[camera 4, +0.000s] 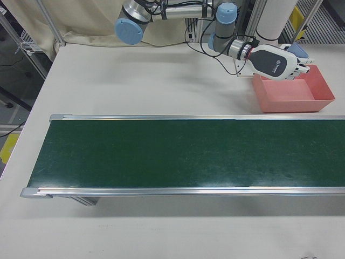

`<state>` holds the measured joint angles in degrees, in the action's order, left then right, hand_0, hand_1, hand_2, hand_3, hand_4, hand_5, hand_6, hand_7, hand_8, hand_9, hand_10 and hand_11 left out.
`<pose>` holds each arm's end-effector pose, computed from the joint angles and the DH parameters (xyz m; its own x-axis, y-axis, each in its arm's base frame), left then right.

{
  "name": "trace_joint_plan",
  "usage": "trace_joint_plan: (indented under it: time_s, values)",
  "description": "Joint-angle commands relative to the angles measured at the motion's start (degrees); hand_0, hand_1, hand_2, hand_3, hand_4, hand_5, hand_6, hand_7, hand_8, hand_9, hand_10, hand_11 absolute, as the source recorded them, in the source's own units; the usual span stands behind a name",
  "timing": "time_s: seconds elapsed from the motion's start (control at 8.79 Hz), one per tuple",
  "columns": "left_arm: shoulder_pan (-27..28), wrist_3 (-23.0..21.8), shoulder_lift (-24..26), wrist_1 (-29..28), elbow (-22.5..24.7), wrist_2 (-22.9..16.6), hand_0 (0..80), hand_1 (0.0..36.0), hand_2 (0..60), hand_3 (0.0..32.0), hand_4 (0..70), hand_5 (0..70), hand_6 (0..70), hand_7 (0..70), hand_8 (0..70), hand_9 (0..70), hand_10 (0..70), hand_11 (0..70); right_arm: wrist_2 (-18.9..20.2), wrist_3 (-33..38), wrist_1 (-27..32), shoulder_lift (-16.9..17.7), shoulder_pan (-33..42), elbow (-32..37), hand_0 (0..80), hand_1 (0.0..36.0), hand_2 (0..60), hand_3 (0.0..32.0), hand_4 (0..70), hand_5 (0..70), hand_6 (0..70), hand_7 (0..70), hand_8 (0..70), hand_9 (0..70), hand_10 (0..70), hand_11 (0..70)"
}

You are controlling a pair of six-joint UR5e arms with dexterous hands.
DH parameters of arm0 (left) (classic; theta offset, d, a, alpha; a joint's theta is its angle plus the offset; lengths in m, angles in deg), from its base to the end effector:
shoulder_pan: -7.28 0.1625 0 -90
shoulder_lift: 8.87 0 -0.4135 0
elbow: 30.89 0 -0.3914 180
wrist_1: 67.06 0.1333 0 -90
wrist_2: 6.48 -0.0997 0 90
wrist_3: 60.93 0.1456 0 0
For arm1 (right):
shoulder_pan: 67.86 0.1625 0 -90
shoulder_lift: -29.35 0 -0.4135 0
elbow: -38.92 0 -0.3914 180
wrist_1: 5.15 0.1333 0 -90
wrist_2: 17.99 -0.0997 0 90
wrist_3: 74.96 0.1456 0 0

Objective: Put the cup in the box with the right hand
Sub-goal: 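Lift the cup off the belt and carry it toward the pink box, then lower the cup into the pink box and open the right hand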

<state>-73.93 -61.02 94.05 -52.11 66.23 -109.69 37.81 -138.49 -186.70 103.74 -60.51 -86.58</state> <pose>-0.0056 -0.6183 0.5181 -0.9273 -0.3739 -0.0187 -0.0150 0.0871 -0.9961 -0.4793 -0.2787 0.2291 -0.8840 0.2577 0.3900 -0.0820 0.7359 -0.6721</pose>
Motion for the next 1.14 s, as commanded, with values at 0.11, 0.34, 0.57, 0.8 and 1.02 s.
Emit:
trace_joint_plan:
  time_s: [0.11, 0.34, 0.57, 0.8, 1.02]
  values:
    - [0.00, 0.00, 0.00, -0.01, 0.00, 0.03, 0.0, 0.0, 0.0, 0.0, 0.0, 0.0, 0.0, 0.0, 0.0, 0.0, 0.0, 0.0, 0.01, 0.25, 0.23, -0.03, -0.67, 2.70, 51.7, 16.5, 7.9, 0.0, 8.6, 5.0, 3.4, 10.8, 0.0, 0.7, 2.2, 5.6]
    - [0.00, 0.00, 0.00, -0.01, 0.00, -0.06, 0.0, 0.0, 0.0, 0.0, 0.0, 0.0, 0.0, 0.0, 0.0, 0.0, 0.0, 0.0, 0.01, 0.34, 0.23, -0.03, -1.28, 2.99, 50.3, 15.2, 11.6, 0.0, 15.1, 4.5, 3.3, 9.0, 0.0, 0.4, 2.9, 6.3]
    - [0.00, 0.00, 0.00, -0.01, -0.09, 0.03, 0.0, 0.0, 0.0, 0.0, 0.0, 0.0, 0.0, 0.0, 0.0, 0.0, 0.0, 0.0, 0.10, 0.43, 0.14, -0.03, -1.29, 2.72, 50.3, 15.2, 11.9, 0.0, 15.1, 4.8, 3.6, 9.9, 0.0, 0.5, 3.2, 6.7]
    - [0.00, 0.00, 0.00, -0.01, -0.09, 0.03, 0.0, 0.0, 0.0, 0.0, 0.0, 0.0, 0.0, 0.0, 0.0, 0.0, 0.0, 0.0, 0.19, 1.04, -0.12, 0.14, -0.85, 1.67, 52.1, 16.0, 10.2, 0.0, 21.7, 5.0, 3.9, 10.3, 0.0, 0.6, 3.4, 6.9]
    - [0.00, 0.00, 0.00, -0.01, 0.00, 0.02, 0.0, 0.0, 0.0, 0.0, 0.0, 0.0, 0.0, 0.0, 0.0, 0.0, 0.0, 0.0, 0.01, 1.04, -0.30, 4.43, 5.08, -5.07, 51.4, 14.9, 9.0, 0.0, 20.1, 5.1, 4.1, 10.8, 0.0, 0.7, 3.3, 6.8]
